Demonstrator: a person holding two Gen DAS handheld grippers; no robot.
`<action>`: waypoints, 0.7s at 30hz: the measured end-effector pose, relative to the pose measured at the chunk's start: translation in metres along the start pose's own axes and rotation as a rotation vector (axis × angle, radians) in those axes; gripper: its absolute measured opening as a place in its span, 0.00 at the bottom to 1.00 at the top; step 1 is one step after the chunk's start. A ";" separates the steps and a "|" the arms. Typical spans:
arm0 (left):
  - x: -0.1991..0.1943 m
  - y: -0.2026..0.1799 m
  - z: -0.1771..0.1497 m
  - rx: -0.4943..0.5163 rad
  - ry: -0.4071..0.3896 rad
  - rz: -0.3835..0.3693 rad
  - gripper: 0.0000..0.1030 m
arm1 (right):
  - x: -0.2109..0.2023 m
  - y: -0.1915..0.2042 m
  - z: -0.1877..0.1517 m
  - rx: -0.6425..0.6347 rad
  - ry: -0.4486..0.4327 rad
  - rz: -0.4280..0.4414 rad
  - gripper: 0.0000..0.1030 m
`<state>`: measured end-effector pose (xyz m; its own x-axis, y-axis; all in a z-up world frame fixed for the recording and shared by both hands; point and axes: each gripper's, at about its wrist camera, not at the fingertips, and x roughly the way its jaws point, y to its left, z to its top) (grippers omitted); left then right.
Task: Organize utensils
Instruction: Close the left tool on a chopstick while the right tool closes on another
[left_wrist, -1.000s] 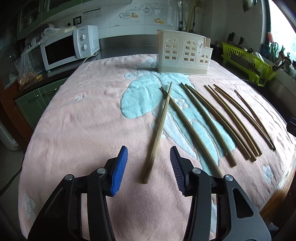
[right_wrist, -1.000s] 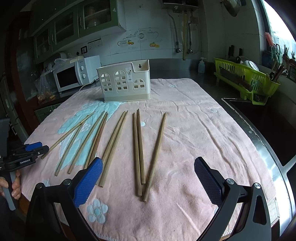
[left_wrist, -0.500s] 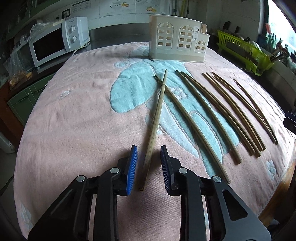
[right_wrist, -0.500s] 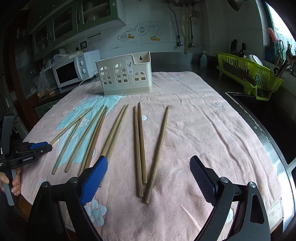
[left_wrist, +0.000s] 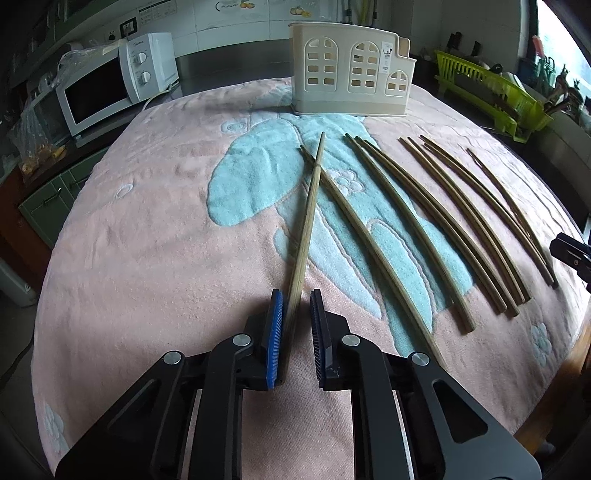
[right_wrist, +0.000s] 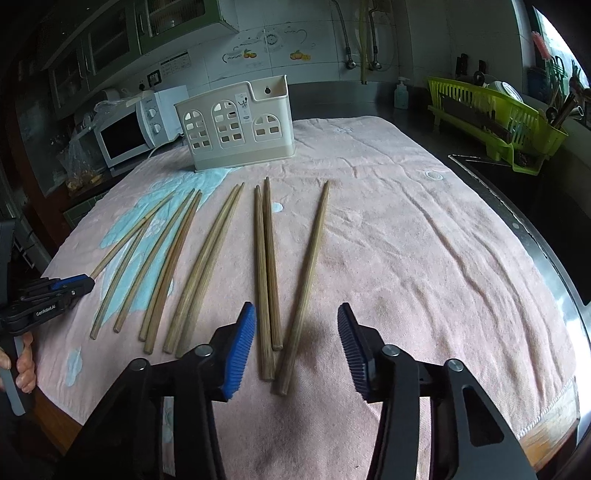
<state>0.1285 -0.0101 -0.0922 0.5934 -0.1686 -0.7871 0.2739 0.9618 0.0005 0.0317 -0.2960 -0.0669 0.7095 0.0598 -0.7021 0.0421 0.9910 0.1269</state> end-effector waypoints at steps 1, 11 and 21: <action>0.000 0.000 0.000 -0.002 0.000 0.000 0.14 | 0.001 0.000 -0.001 0.003 0.006 -0.005 0.33; 0.001 0.001 0.001 -0.017 0.008 -0.002 0.14 | 0.015 -0.001 0.005 0.020 0.027 -0.030 0.21; 0.001 0.001 0.003 -0.032 0.011 0.011 0.15 | 0.024 0.006 -0.002 -0.013 0.050 -0.064 0.12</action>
<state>0.1313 -0.0101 -0.0915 0.5880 -0.1563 -0.7936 0.2433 0.9699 -0.0107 0.0476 -0.2880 -0.0848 0.6694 0.0014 -0.7429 0.0771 0.9945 0.0714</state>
